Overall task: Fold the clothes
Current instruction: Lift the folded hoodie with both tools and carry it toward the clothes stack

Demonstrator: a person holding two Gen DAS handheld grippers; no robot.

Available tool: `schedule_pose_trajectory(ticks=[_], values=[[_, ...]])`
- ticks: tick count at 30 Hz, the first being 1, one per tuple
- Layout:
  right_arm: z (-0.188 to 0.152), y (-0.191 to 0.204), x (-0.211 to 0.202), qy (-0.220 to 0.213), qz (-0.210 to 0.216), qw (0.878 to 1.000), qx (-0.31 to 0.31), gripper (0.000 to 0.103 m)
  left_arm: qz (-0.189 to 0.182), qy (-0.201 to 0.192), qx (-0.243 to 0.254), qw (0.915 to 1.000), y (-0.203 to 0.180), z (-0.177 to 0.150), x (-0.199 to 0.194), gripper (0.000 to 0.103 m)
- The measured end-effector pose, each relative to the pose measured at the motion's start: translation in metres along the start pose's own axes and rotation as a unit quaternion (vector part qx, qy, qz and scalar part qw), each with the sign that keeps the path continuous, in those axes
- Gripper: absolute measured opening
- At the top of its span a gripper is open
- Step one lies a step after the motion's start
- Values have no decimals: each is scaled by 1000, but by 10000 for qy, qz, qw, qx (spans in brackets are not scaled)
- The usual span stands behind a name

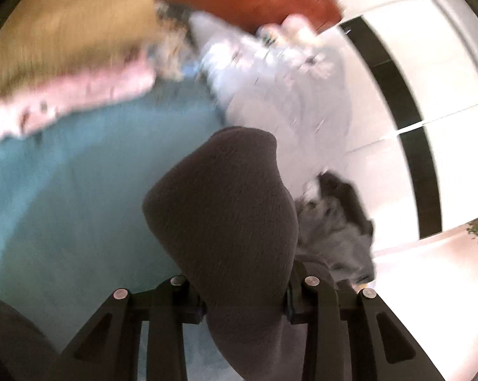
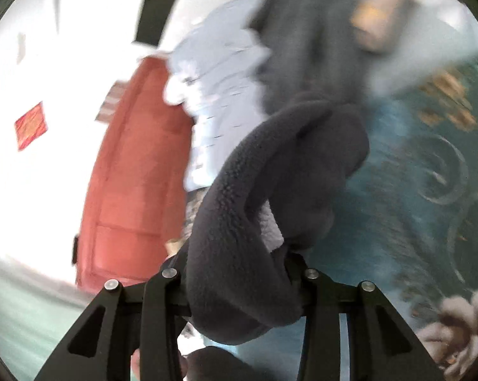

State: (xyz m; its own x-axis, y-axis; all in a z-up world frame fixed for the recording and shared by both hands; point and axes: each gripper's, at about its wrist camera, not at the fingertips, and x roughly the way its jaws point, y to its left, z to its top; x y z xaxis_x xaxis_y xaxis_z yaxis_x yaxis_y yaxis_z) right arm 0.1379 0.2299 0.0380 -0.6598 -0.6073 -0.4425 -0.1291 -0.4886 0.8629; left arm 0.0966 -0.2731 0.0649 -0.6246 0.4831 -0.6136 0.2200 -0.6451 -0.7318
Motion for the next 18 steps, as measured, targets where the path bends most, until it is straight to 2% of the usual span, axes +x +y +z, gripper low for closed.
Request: schedule_pose_trajectory(ticks=[3, 5, 7, 9, 13, 16, 18], values=[[15, 58, 35, 289, 377, 9980, -420, 40, -78, -436, 92, 9990, -1, 33, -43, 37], [18, 105, 73, 593, 620, 9932, -784, 40, -63, -935, 108, 9955, 3, 68, -82, 37], [22, 154, 113, 925, 891, 9849, -1164, 40, 32, -1182, -89, 9929, 26, 77, -95, 37], [21, 209, 163, 1333, 1263, 9700, -1596, 40, 139, -1358, -335, 9901, 53, 81, -101, 37], [9, 304, 275, 2303, 1923, 9278, -2220, 40, 352, -1704, -825, 9813, 107, 87, -113, 37], [-12, 344, 364, 2819, 2151, 9016, -2479, 40, 511, -1959, -1190, 9720, 147, 92, -122, 37], [-29, 349, 418, 3116, 2183, 8851, -2681, 40, 616, -2127, -1432, 9646, 174, 95, -128, 37]])
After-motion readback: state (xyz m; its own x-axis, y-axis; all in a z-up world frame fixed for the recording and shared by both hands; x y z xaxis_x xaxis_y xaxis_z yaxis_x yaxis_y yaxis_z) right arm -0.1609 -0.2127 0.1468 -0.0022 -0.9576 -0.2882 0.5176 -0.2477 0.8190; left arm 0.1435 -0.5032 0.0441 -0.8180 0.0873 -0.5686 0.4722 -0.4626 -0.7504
